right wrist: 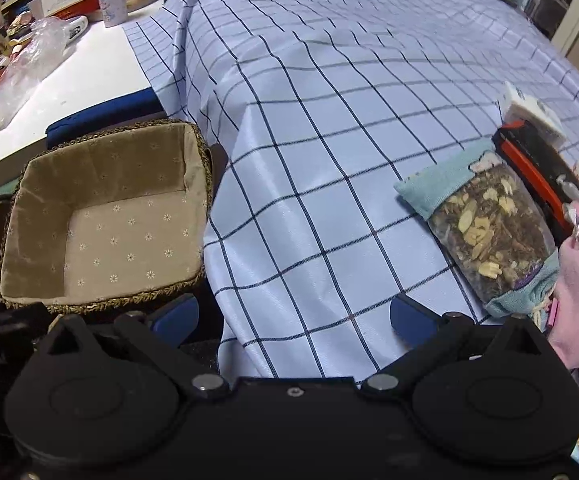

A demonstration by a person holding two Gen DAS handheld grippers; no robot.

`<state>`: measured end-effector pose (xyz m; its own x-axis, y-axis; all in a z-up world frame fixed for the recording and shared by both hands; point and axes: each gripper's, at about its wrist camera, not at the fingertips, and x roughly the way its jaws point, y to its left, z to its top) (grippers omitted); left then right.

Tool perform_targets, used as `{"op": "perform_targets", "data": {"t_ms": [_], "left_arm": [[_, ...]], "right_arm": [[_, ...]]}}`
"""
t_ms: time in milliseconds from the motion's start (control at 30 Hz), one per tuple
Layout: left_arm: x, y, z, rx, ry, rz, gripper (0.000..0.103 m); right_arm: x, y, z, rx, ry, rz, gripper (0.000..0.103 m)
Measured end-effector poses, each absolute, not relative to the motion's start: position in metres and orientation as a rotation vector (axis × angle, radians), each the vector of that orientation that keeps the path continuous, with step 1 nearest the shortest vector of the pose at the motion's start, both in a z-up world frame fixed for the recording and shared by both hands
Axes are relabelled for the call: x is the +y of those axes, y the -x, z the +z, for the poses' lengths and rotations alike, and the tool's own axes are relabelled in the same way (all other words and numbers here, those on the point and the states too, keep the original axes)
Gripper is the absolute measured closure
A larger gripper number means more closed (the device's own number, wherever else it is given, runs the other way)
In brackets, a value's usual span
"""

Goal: Organize soft objects
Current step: 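Swing both tools to the pile and grasp the blue mask with the right tool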

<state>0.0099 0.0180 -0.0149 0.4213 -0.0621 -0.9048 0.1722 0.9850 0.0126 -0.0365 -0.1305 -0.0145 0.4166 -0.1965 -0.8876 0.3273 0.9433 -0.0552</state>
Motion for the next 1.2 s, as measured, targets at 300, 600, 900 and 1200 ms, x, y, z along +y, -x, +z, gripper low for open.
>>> {"op": "perform_targets", "data": {"t_ms": [300,600,900,1200], "left_arm": [[0.033,-0.012,-0.009,1.087,-0.075,-0.215,0.005],[0.027,0.005,-0.001,1.053,-0.112,-0.353,0.004],[0.013,0.027,0.004,1.0,-0.179,-0.475,0.004],[-0.008,0.047,-0.001,0.991,-0.248,-0.586,0.004]], "right_arm": [[-0.111,0.075,0.02,0.972,-0.096,-0.382,0.001],[-0.111,0.146,0.072,0.83,-0.23,-0.513,0.001],[-0.139,0.234,0.077,0.775,-0.353,-0.745,0.001],[-0.165,0.297,0.048,0.853,-0.394,-0.908,0.001]]}}
